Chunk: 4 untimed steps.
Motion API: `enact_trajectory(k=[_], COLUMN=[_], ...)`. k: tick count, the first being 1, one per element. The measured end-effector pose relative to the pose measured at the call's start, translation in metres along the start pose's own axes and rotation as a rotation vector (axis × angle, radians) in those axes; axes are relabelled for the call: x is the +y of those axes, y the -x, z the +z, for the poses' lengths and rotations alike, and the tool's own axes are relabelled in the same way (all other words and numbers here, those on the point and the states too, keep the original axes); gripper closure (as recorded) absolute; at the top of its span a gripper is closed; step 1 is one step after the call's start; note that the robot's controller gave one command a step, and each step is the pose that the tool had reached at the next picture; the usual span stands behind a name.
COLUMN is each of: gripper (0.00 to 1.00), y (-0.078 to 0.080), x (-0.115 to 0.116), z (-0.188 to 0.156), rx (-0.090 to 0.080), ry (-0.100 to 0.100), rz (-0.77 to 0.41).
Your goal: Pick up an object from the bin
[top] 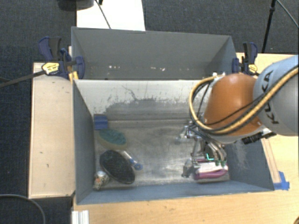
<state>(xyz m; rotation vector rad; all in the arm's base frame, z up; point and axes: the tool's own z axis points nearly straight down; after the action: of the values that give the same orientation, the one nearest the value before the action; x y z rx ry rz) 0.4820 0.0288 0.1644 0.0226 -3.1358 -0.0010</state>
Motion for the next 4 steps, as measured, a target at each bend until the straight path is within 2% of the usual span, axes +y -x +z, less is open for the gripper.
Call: enact_trajectory(k=[1,2,3,4], gripper=[0.00,0.00,1.00,1.00], y=[0.006,0.008,0.010,0.013], x=[-0.103,-0.123,-0.123,-0.120], z=[0.060,0.092,0.091,0.008], rx=[-0.003,-0.007,-0.013,-0.015], ry=[-0.003,0.001,0.000,-0.002], rz=[-0.139,0.000,0.001,0.001])
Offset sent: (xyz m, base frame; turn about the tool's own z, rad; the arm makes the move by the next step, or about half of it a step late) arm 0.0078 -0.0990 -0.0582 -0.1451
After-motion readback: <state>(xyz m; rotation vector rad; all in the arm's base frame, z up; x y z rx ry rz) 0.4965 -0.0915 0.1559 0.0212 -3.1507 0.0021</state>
